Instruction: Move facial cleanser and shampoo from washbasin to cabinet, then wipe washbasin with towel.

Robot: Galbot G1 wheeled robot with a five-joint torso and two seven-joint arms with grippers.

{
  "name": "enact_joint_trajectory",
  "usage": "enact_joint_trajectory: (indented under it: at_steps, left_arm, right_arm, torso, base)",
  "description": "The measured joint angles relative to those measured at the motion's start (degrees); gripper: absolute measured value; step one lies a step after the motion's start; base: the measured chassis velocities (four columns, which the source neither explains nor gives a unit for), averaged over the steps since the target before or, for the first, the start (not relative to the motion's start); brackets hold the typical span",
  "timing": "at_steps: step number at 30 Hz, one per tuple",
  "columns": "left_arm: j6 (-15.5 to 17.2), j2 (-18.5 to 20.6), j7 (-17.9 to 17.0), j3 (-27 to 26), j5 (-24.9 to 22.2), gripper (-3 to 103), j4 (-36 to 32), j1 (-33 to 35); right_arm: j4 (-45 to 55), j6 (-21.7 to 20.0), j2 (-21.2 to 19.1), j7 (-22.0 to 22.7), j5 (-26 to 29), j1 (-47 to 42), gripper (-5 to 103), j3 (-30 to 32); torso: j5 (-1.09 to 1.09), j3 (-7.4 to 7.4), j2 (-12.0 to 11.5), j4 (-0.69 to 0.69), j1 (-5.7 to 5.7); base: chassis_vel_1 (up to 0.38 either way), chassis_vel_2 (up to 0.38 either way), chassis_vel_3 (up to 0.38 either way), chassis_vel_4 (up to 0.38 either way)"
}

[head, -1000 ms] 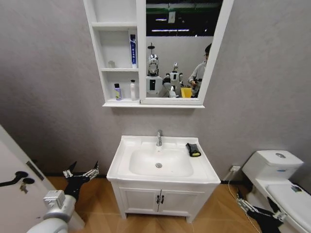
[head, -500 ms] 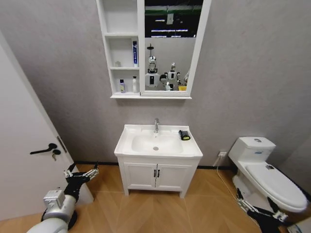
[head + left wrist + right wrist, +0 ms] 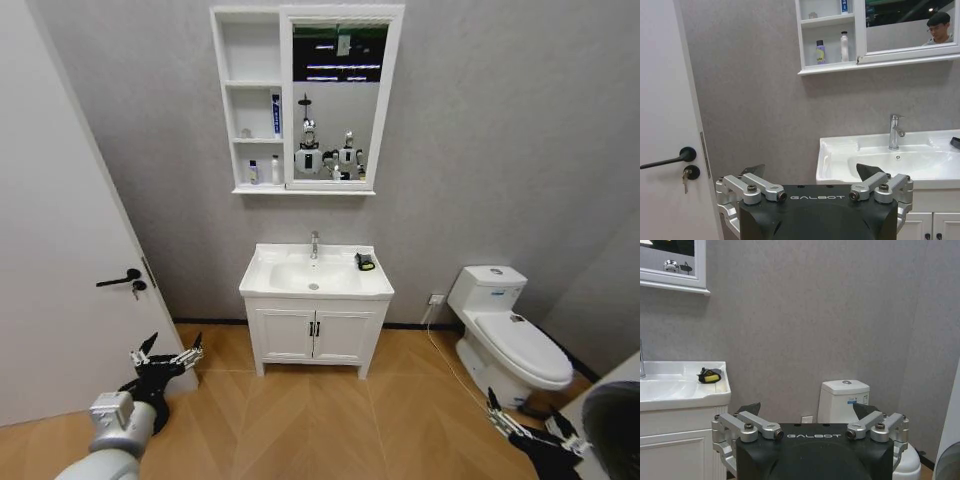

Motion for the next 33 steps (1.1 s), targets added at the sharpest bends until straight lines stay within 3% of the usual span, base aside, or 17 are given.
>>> enact_joint_trajectory:
  at_steps: [33]
  left_arm:
    - [0.0, 0.0, 0.0, 0.0, 0.0, 100, 0.0, 0.0]
  right_arm:
    - [0.0, 0.0, 0.0, 0.0, 0.0, 0.0, 100, 0.0]
  torso:
    - [0.03, 0.05, 0.2, 0.00, -0.01]
  base:
    - [-0.010, -0.015, 0.013, 0.012]
